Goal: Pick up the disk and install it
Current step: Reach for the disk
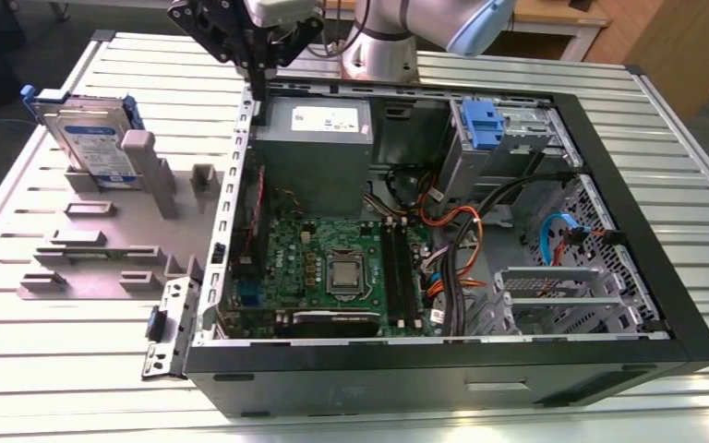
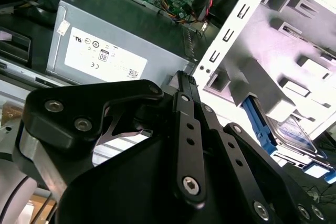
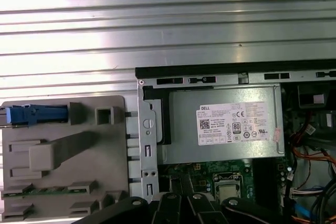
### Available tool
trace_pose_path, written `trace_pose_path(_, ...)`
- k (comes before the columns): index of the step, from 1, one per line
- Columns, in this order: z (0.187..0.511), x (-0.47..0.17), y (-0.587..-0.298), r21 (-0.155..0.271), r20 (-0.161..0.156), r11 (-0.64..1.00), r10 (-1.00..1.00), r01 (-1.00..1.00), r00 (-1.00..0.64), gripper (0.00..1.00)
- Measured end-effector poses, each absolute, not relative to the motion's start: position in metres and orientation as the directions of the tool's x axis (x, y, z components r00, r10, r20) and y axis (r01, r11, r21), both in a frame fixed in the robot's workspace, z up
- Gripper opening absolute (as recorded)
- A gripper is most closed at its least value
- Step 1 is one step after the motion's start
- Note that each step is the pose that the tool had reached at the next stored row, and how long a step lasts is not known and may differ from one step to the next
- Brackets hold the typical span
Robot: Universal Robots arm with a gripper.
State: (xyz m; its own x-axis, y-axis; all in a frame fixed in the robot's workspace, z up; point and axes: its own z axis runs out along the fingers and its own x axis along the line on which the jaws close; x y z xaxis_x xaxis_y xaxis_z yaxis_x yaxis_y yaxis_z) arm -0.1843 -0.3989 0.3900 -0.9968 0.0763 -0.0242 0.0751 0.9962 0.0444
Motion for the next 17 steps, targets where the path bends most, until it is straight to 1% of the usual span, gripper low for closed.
trace_pose_path(17,0.3898,-0.1938,-0.3914,0.044,-0.024,0.996,0.076,0.075,-0.997,0.11)
